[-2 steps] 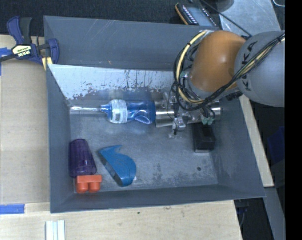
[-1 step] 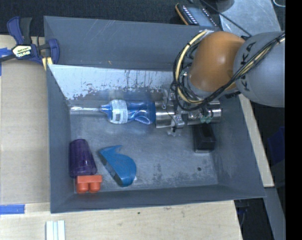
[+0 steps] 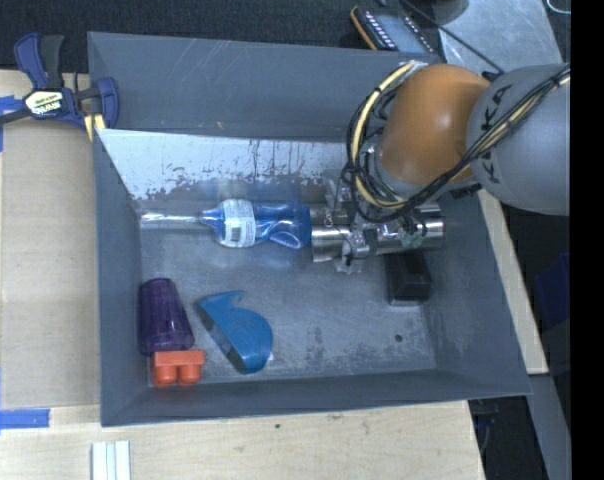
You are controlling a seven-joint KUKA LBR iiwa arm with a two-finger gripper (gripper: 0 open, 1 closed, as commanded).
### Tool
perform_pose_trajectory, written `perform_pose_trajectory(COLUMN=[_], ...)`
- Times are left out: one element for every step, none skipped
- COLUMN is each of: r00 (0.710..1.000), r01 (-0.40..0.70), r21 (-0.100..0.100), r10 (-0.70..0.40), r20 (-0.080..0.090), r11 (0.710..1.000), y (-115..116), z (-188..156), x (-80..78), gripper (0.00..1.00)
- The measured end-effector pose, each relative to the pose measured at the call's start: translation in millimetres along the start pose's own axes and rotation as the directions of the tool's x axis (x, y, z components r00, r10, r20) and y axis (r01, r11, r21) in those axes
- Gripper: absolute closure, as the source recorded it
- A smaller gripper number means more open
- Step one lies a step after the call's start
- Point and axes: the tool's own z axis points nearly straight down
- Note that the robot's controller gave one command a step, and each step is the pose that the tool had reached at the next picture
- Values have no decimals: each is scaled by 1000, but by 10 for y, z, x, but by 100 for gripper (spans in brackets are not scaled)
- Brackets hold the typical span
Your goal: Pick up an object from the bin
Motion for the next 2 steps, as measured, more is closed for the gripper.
perform_pose_trajectory(r00=[1000, 1000], r01=[-6, -5], r21=[-7, -6], r10=[6, 5], r20=[18, 21], r11=[1000, 1000], y=[-161, -158], z=[342, 331], x=[-13, -18], gripper=[0, 100])
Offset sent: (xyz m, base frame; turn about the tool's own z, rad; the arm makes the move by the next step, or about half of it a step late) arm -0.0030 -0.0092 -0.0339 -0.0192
